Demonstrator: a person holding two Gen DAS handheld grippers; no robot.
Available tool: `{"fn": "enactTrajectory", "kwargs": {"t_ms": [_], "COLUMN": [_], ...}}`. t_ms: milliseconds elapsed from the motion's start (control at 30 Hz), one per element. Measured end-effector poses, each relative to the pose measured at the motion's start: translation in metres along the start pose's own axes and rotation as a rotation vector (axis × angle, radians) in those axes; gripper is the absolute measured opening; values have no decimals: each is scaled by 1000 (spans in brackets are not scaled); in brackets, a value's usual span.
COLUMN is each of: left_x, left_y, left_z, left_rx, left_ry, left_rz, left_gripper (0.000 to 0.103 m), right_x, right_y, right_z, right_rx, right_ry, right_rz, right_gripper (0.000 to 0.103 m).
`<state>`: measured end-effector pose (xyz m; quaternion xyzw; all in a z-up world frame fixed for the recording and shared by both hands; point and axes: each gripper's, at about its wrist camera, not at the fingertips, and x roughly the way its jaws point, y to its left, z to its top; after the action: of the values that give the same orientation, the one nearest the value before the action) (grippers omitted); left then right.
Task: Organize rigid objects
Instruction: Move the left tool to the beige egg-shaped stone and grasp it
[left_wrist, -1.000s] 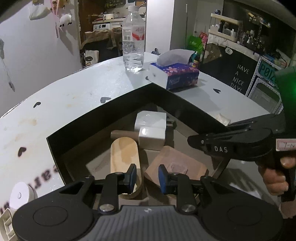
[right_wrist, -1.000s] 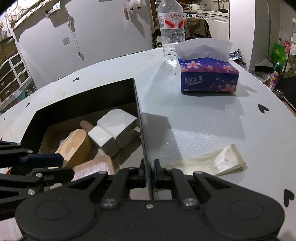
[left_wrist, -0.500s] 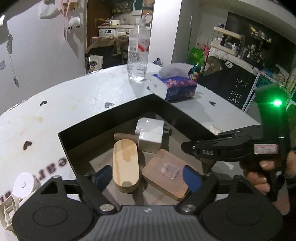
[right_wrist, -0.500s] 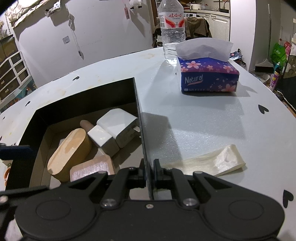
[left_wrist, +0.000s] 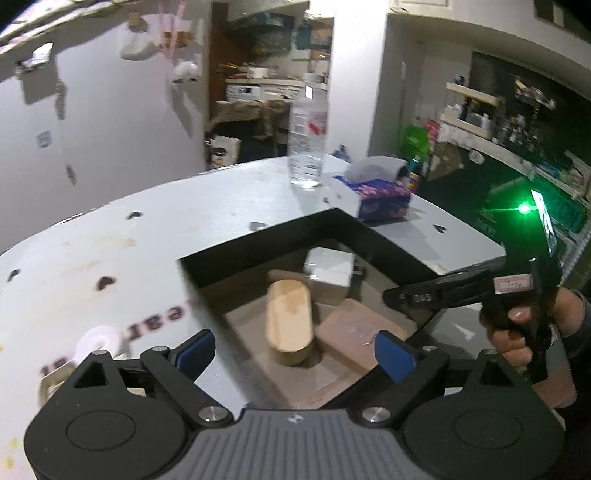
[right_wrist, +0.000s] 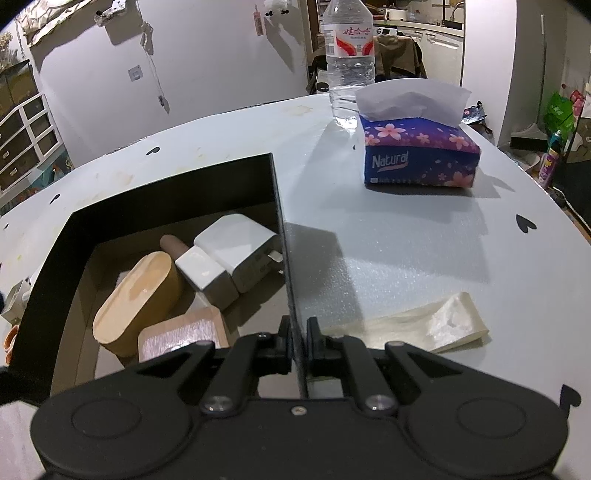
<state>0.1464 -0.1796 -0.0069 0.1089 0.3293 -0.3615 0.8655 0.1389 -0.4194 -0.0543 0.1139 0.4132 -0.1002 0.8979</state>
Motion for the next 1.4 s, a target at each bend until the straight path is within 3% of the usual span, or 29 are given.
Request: {"fn": "enactTrajectory", "kwargs": {"t_ms": [167,500,633,733,800,867,1167,1400], "left_x": [-18,-30,-30,-27,-17,-7,27,34], "left_y": [17,64,75,78,79,78,75,69], "left_z": [-17,-55,-67,-69,-67,-66,-55,-53], "left_rx": [-56,-243,-299,-285,-278,-258,-137,-71], "left_ry": [-42,-44,-52,-54,-25,-5,25,37], "left_rz": [77,225,247,226,221,217,263,273], "left_gripper": [97,99,99,88,73,69,67,53], "right_x": [0,0,0,0,0,0,0,0], "right_y": [0,1,1,3,3,3,3,2], "right_z": [0,1,1,0,0,0,0,0], "right_rx": [-2,-7,-7,-10,-10,-8,-6,-3], "right_ry": [0,1,0,-3,-3,-3,-4,-4], "right_rz": [-2,-9,-15,-21,-23,-23,-24,-22], "right_gripper": [8,9,9,10,10,10,10,10]}}
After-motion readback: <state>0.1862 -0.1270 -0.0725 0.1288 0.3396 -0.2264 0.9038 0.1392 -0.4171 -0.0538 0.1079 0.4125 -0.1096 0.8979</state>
